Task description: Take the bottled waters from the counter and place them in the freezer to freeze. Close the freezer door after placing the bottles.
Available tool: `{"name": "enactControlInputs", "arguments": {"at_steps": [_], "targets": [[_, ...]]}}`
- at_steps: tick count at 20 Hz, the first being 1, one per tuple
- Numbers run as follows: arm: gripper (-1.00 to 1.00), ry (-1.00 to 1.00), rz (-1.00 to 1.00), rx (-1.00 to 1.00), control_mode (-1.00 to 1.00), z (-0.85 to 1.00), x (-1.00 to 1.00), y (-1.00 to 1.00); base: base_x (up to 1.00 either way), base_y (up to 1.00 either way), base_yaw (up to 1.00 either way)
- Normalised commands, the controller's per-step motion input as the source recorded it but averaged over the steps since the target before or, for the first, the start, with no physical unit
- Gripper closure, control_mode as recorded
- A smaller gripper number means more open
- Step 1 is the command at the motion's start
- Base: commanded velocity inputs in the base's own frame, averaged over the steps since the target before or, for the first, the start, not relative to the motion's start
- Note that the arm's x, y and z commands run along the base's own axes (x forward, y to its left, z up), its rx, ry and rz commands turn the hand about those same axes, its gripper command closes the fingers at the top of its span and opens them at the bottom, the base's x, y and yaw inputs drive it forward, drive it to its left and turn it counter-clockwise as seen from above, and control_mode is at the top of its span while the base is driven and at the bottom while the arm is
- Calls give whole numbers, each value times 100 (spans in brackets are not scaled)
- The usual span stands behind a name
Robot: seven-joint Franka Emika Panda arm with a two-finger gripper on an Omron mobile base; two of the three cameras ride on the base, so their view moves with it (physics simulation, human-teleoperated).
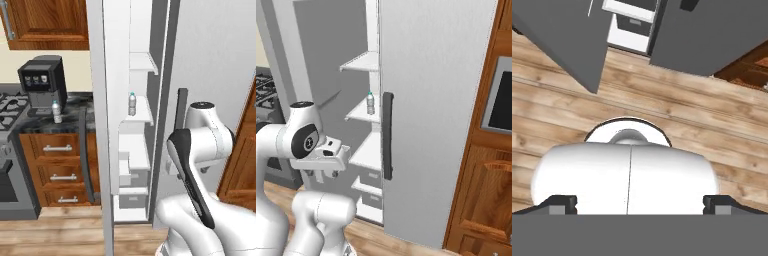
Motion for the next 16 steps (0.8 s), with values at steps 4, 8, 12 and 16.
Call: {"name": "enactControlInputs", "arguments": {"at_steps": [4, 8, 12, 16], "targets": [[-100, 0, 0, 0, 100, 0, 0, 0, -44, 69, -3], [-100, 0, 0, 0, 100, 0, 0, 0, -44, 86, -6], [-100, 0, 0, 0, 100, 0, 0, 0, -10, 100, -10], [-100, 0, 0, 0, 100, 0, 0, 0, 0, 100, -13]]}}
